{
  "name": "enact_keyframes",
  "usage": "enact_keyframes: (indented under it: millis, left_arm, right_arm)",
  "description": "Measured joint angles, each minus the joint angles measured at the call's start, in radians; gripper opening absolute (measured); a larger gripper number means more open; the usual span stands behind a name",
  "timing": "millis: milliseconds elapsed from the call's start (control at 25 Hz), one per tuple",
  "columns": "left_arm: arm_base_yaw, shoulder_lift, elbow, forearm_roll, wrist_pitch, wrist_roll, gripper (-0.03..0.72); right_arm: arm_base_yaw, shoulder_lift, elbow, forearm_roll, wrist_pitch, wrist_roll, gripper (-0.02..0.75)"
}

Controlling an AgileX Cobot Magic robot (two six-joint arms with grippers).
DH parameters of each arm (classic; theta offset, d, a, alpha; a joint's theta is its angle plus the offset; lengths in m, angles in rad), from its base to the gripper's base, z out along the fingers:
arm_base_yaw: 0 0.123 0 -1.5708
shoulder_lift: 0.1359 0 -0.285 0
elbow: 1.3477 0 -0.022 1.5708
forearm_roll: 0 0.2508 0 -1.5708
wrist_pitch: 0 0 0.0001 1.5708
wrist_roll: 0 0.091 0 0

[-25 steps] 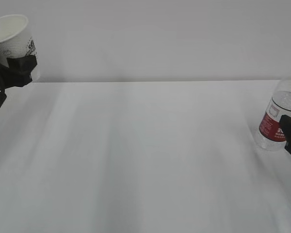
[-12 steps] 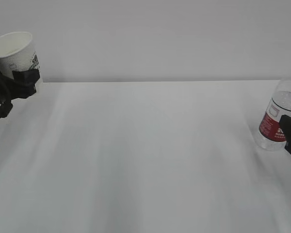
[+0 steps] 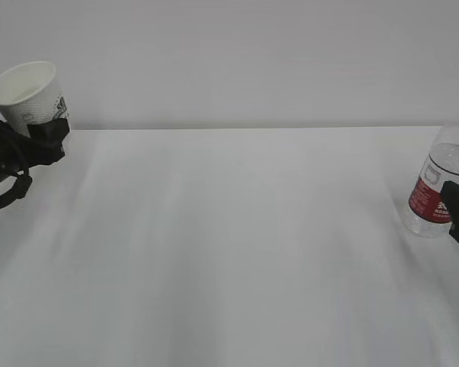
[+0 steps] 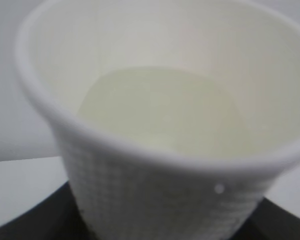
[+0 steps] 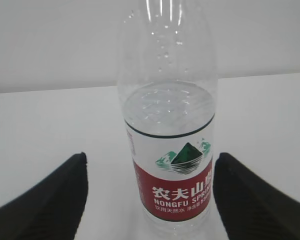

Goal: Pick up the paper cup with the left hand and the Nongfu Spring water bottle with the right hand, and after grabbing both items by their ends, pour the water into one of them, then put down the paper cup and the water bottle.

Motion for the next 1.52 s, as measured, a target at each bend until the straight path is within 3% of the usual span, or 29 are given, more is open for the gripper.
enact_keyframes:
  millis: [440, 1520]
  left_arm:
    - [0.000, 0.119, 0.000, -0.016, -0.089, 0.000, 0.442]
    - [0.000, 0.228, -0.004, -0.086, -0.098, 0.000, 0.442]
  right_arm:
    - [0.000, 0.000, 0.000, 0.000, 0.000, 0.002, 0.589]
    - [0.000, 0.000, 0.002, -0.002, 0.000, 0.002, 0.589]
